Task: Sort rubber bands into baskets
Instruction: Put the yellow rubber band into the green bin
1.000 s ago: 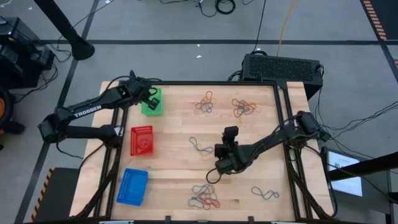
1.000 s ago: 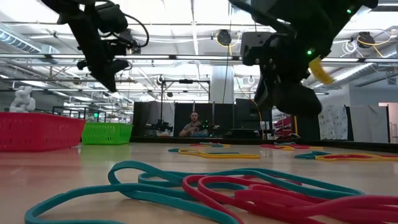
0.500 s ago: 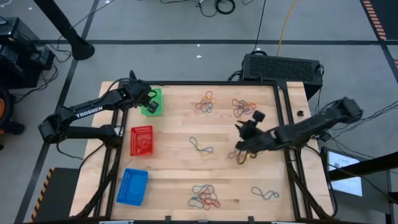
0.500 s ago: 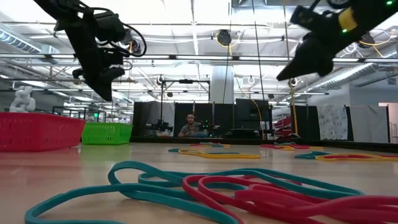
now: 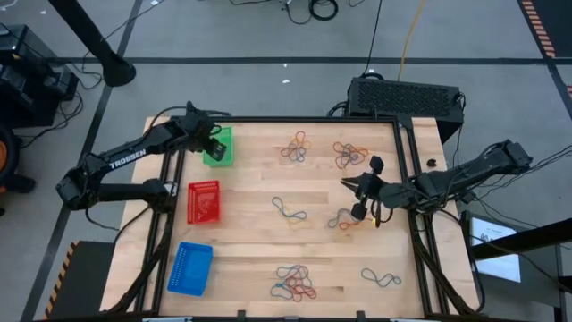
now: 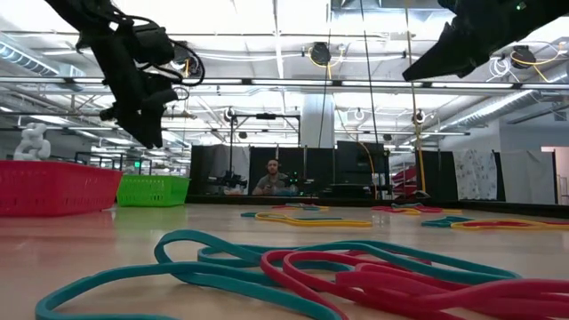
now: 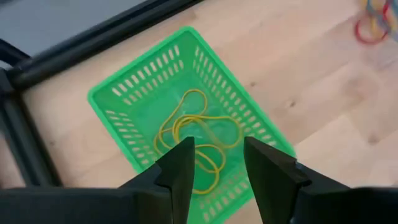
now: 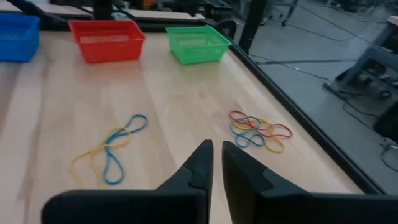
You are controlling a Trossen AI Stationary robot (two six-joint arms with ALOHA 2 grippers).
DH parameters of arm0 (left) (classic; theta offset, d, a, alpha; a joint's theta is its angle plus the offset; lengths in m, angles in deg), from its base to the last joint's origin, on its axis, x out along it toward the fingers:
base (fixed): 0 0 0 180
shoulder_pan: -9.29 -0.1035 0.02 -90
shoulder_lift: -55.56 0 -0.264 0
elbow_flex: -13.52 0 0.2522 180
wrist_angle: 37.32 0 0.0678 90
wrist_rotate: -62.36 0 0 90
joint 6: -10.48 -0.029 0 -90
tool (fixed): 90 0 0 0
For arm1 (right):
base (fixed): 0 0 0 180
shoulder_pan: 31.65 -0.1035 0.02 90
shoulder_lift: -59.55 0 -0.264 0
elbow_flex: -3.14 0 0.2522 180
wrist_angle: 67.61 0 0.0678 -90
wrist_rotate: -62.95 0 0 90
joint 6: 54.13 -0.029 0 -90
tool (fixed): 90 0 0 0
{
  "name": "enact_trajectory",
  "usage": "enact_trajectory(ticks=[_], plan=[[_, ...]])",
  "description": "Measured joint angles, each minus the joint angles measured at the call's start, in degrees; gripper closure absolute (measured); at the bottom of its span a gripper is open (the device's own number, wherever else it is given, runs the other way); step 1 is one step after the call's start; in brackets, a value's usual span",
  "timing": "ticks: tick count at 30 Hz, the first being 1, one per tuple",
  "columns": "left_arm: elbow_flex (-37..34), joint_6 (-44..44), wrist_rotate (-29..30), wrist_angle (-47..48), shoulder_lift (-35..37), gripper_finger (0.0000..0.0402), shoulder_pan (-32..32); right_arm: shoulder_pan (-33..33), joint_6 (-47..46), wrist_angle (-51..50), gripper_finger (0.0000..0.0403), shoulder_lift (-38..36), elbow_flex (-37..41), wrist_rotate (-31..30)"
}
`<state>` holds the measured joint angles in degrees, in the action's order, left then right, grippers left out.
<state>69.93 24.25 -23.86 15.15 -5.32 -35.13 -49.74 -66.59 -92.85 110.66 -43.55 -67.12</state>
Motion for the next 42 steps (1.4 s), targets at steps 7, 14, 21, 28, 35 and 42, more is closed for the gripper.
enact_trajectory(ticks=[7, 14, 21, 28, 35, 42], plan=[[2.34, 0.9, -7.72, 0.05, -0.02, 0.0255, -2.91, 0.0, 1.16, -0.17, 0.0394, 0.02, 0.0, 1.44], [5.26, 3.14, -16.74, -2.82, 1.42, 0.0257, 4.77, 0.25, -2.32, -4.2, 0.0402, 0.03, 0.0, 1.26], [2.52, 4.77, -7.98, -17.5, 1.49, 0.0258, 27.14, 2.72, -16.91, -9.92, 0.0403, 0.17, 0.0, -5.6], [-4.74, 4.74, 5.18, -39.65, 1.36, 0.0258, 46.82, 8.53, -29.09, -12.7, 0.0386, 3.49, 0.0, 0.49], [-12.88, -0.41, 12.86, -61.21, -0.65, 0.0258, 57.16, 17.46, -28.72, -13.31, 0.0318, 9.32, 0.0, 5.62], [-13.12, -1.07, 12.67, -62.32, -0.81, 0.0258, 57.05, 22.67, -29.26, -10.78, 0.0264, 15.77, 0.0, 5.97]])
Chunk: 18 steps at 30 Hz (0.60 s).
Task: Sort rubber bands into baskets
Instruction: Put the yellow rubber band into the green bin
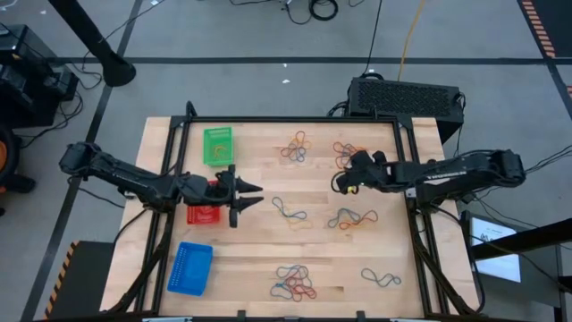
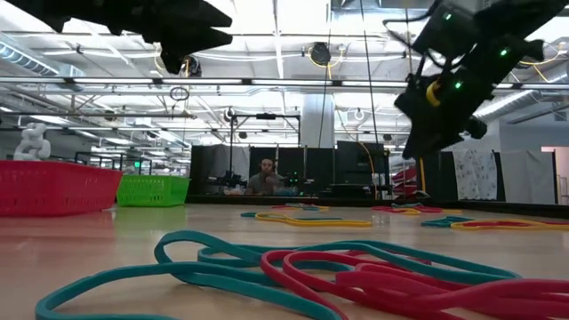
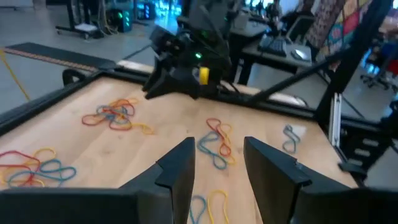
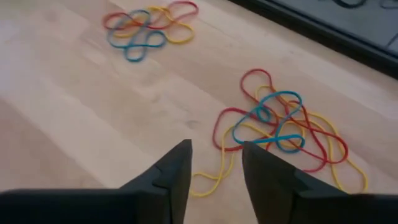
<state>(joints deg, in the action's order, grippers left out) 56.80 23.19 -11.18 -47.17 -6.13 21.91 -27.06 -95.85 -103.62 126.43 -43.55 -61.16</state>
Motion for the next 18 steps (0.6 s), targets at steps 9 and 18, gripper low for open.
enact_trajectory(ticks=[9, 18], plan=[[-0.01, 0.33, -2.84, 2.12, -0.02, 0.0258, 0.15, 4.83, 0.76, 6.38, 0.0251, 10.22, -0.02, 4.48], [0.0, 0.44, -2.89, 3.43, -0.02, 0.0258, 0.22, 8.68, 0.16, 8.0, 0.0252, 15.97, -0.01, 5.29]])
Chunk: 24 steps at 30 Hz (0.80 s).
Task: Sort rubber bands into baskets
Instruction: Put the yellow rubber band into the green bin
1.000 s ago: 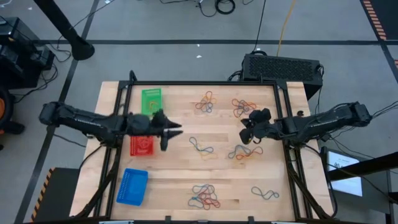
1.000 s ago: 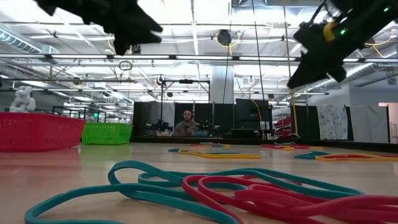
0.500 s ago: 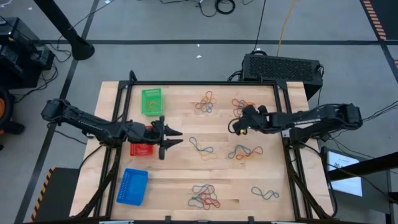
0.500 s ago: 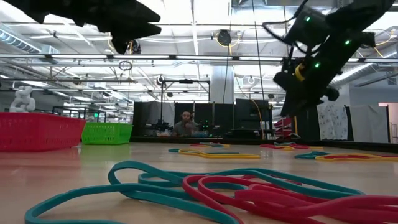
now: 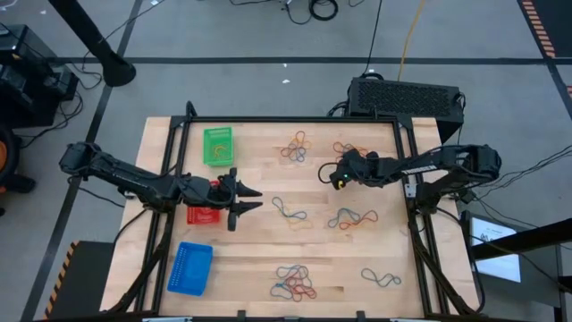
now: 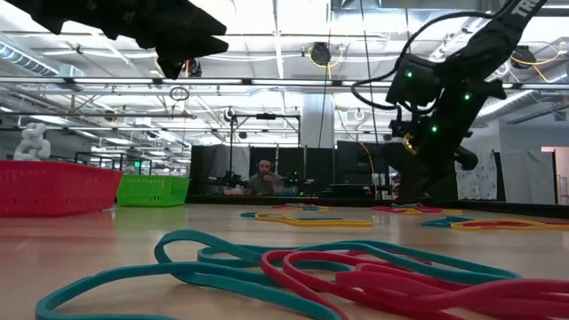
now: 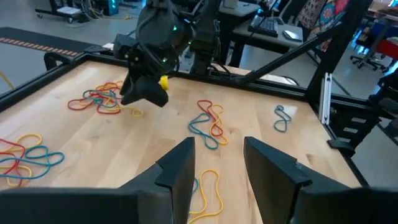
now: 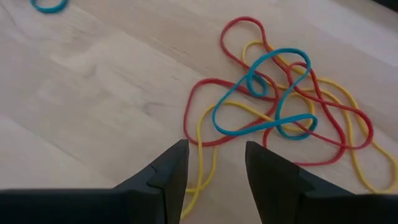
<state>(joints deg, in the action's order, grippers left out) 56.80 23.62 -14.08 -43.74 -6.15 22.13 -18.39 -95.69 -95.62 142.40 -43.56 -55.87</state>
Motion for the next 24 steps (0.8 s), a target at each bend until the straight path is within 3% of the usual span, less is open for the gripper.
enact_trajectory(ticks=[17, 20, 24], plan=[[0.0, 0.26, -0.02, 0.26, 0.0, 0.0258, 0.0, 0.4, -1.25, 2.03, 0.0256, 5.02, -0.09, 3.29], [0.0, 0.26, -0.02, 0.26, 0.0, 0.0258, 0.0, 1.29, -2.07, 2.6, 0.028, 4.96, -0.12, 6.92], [0.0, 0.92, -0.04, 0.24, 0.0, 0.0258, 0.0, 2.08, -3.61, 2.66, 0.0347, 4.94, -0.18, 8.66]])
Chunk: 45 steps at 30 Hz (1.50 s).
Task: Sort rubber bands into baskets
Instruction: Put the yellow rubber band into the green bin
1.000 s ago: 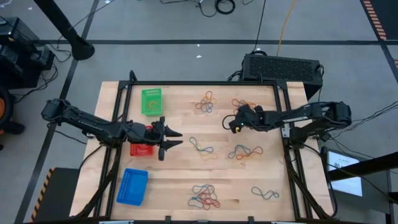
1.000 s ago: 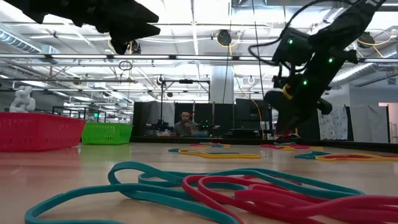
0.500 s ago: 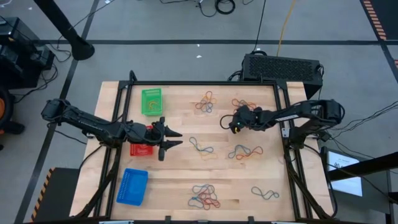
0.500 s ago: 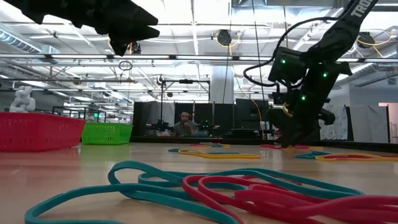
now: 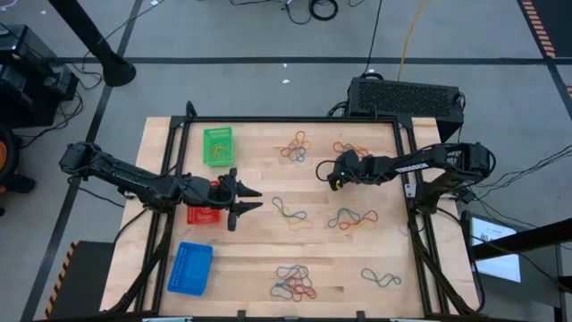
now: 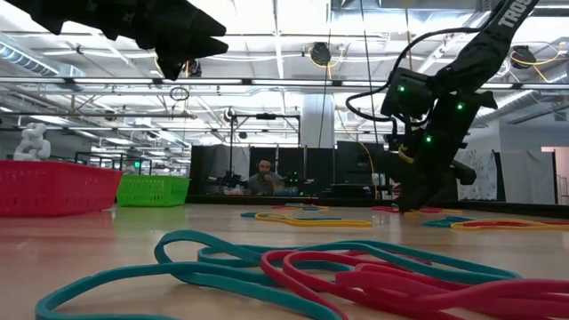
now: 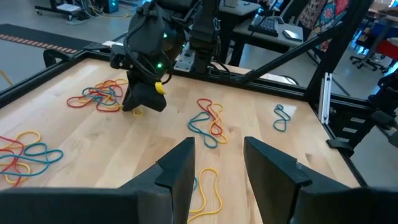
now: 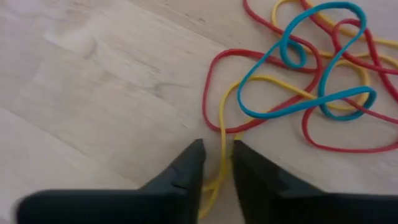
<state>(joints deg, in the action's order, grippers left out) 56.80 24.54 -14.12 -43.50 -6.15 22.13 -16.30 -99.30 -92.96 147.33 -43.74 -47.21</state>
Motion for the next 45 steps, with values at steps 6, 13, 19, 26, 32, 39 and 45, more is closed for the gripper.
enact_trajectory(ticks=[6, 13, 19, 26, 32, 39, 45], plan=[[0.0, 0.44, 0.0, 0.0, 0.0, 0.0258, 0.02, -0.36, 3.58, 2.1, 0.04, -0.75, 0.02, 1.61], [0.0, 0.18, 0.04, 1.44, -0.19, 0.0258, 0.02, -7.47, 6.52, 9.41, 0.0402, -6.78, -1.9, 6.06], [0.04, -3.57, -0.35, 0.86, -2.96, 0.0258, 0.02, -14.94, 9.45, 20.0, 0.0402, -10.74, -4.1, 9.08], [0.04, -10.4, -3.71, -8.77, -11.17, 0.0258, 0.04, -21.64, 13.39, 27.92, 0.0403, -10.27, -7.35, 13.7], [0.04, -14.54, -5.27, -23.39, -19.0, 0.0258, 0.01, -25.9, 14.82, 27.63, 0.0403, -9.79, -9.5, 13.27], [0.5, -16.44, -7.58, -32.46, -24.39, 0.0258, -0.1, -28.86, 14.84, 27.4, 0.0402, -9.75, -9.75, 13.17], [2.77, -19.35, -11.84, -32.28, -27.76, 0.0258, -0.07, -30.22, 14.51, 27.63, 0.0402, -8.66, -9.77, 13.18]])
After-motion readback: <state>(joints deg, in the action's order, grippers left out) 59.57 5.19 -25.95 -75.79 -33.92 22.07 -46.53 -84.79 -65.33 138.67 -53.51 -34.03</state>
